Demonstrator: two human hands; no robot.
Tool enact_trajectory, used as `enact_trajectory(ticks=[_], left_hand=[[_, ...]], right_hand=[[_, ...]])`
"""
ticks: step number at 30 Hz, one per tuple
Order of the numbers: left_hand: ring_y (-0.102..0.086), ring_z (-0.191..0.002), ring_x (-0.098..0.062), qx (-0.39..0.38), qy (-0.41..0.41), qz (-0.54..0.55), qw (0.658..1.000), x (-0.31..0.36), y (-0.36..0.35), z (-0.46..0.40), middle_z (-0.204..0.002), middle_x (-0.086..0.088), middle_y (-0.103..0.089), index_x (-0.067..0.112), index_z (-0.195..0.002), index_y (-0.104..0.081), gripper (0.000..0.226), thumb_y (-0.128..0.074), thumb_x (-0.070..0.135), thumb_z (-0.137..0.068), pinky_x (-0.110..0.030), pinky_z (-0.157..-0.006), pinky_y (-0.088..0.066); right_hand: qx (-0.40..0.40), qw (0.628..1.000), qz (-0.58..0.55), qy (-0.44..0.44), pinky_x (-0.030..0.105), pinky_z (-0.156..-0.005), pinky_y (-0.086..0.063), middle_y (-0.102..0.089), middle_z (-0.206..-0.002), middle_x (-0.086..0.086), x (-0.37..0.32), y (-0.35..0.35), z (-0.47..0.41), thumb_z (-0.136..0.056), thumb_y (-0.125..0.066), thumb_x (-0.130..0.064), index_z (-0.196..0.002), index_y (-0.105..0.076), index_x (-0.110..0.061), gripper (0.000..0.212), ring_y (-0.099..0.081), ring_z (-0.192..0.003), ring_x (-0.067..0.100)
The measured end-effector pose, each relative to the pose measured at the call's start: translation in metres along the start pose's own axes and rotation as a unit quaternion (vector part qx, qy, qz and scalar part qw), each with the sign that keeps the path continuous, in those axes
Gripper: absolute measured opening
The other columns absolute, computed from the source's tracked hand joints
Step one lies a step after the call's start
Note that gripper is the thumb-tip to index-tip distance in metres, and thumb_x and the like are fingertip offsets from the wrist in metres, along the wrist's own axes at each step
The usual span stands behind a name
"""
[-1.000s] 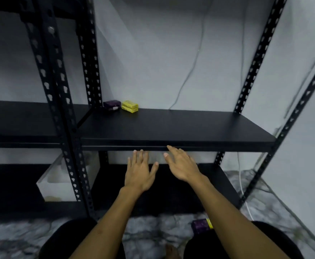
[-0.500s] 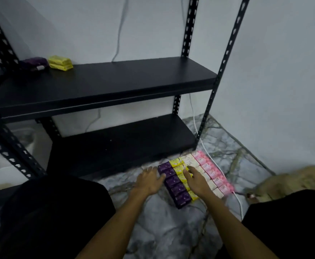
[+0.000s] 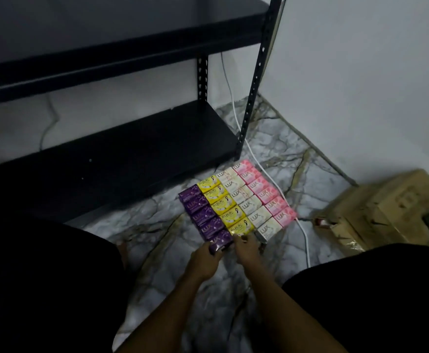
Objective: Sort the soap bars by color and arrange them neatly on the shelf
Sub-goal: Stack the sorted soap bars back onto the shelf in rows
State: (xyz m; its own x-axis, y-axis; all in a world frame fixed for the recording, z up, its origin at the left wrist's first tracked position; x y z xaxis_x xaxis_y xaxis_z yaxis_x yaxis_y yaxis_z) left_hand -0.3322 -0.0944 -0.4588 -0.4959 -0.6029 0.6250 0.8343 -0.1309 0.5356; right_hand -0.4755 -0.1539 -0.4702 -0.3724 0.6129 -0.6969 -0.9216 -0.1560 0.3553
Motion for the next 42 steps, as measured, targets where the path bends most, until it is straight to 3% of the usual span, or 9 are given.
enact_trajectory(ticks=[3,9,13,17,21,25,31,37,42], left_hand=[[-0.061,-0.112,-0.033,0.012,0.081,0.089,0.993,-0.017,-0.016,-0.027,-0.121,-0.010,-0.067,0.013,-0.118,-0.062,0.035,-0.061,0.039,-0.095,-0.033,-0.086,-0.046],[-0.064,-0.088,-0.027,0.061,0.245,0.368,0.895,-0.045,-0.046,-0.072,-0.108,-0.018,-0.070,0.001,-0.112,-0.067,0.044,-0.076,0.031,-0.082,-0.030,-0.065,-0.045],[-0.066,-0.085,-0.029,0.078,0.308,0.454,0.832,-0.062,-0.063,-0.088,-0.107,-0.017,-0.069,-0.002,-0.112,-0.062,0.048,-0.084,0.023,-0.077,-0.030,-0.060,-0.048],[-0.068,-0.088,-0.029,0.086,0.317,0.481,0.813,-0.064,-0.069,-0.093,-0.102,-0.015,-0.069,0.001,-0.109,-0.063,0.047,-0.088,0.021,-0.074,-0.034,-0.068,-0.055],[-0.068,-0.097,-0.034,0.108,0.321,0.462,0.820,-0.068,-0.070,-0.093,-0.115,-0.018,-0.067,-0.005,-0.122,-0.059,0.079,-0.094,0.034,-0.063,-0.042,-0.076,-0.061],[-0.071,-0.091,-0.034,0.110,0.315,0.416,0.846,-0.075,-0.068,-0.085,-0.105,-0.023,-0.071,-0.008,-0.108,-0.067,0.082,-0.095,0.046,-0.053,-0.049,-0.077,-0.062],[-0.070,-0.078,-0.027,0.124,0.265,0.339,0.894,-0.099,-0.041,-0.055,-0.086,-0.015,-0.074,-0.005,-0.087,-0.076,0.039,-0.090,0.028,-0.070,-0.041,-0.074,-0.058],[-0.071,-0.082,-0.029,0.077,0.202,0.258,0.942,-0.115,0.000,-0.056,-0.090,-0.020,-0.075,-0.005,-0.095,-0.076,0.031,-0.089,0.012,-0.072,-0.046,-0.080,-0.060],[-0.070,-0.090,-0.032,0.072,0.179,0.228,0.954,-0.111,0.014,-0.062,-0.100,-0.024,-0.073,-0.007,-0.100,-0.072,0.030,-0.085,0.002,-0.074,-0.044,-0.080,-0.059]], right_hand=[[0.039,0.993,-0.080,-0.080,0.040,-0.069,-0.050,-0.057,-0.079,0.013,0.020,0.007,-0.023,-0.095,-0.060,-0.029,-0.077,-0.057,-0.010,0.027,-0.054,-0.068,0.023],[0.035,0.952,-0.241,-0.183,0.042,-0.068,-0.062,-0.065,-0.099,0.017,0.049,-0.010,-0.080,-0.089,-0.072,-0.035,-0.135,-0.046,0.002,0.064,-0.071,-0.084,0.032],[0.078,0.932,-0.279,-0.220,0.037,-0.064,-0.061,-0.065,-0.116,0.019,0.058,-0.020,-0.100,-0.077,-0.084,-0.035,-0.140,-0.044,-0.001,0.082,-0.070,-0.096,0.032],[0.080,0.931,-0.283,-0.218,0.050,-0.082,-0.059,-0.055,-0.136,0.013,0.082,-0.033,-0.125,-0.024,-0.096,-0.060,-0.153,-0.023,-0.013,0.156,-0.063,-0.114,0.034],[0.091,0.936,-0.264,-0.214,0.039,-0.068,-0.056,-0.058,-0.094,0.002,0.091,-0.032,-0.130,-0.012,-0.087,-0.074,-0.150,-0.028,-0.009,0.164,-0.061,-0.080,0.022],[0.063,0.939,-0.260,-0.214,0.051,-0.092,-0.055,-0.068,-0.112,0.014,0.072,-0.023,-0.096,-0.066,-0.089,-0.047,-0.125,-0.057,0.000,0.082,-0.067,-0.100,0.028],[0.038,0.985,-0.106,-0.132,0.044,-0.080,-0.058,-0.070,-0.083,0.012,0.085,-0.003,-0.064,-0.075,-0.085,-0.036,-0.075,-0.063,-0.012,0.032,-0.067,-0.080,0.026],[-0.056,0.996,0.063,-0.025,0.055,-0.074,-0.056,-0.070,-0.080,0.014,0.111,0.005,-0.068,-0.067,-0.090,-0.013,-0.077,-0.067,-0.017,0.026,-0.065,-0.071,0.025],[-0.062,0.981,0.180,0.044,0.044,-0.087,-0.054,-0.074,-0.098,0.013,0.110,0.002,-0.062,-0.077,-0.071,-0.033,-0.117,-0.072,-0.014,0.044,-0.067,-0.093,0.026]])
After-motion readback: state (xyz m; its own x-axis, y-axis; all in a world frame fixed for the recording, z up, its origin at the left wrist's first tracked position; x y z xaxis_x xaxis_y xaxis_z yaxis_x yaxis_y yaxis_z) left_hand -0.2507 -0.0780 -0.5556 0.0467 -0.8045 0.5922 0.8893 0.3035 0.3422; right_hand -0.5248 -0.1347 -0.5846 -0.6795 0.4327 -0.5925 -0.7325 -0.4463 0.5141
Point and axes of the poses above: each hand's wrist, its own z-axis away from the middle knuckle, its own y-axis out of the back of the hand, x = y × z, the point moved 6 cm from there along -z, towards the middle knuckle
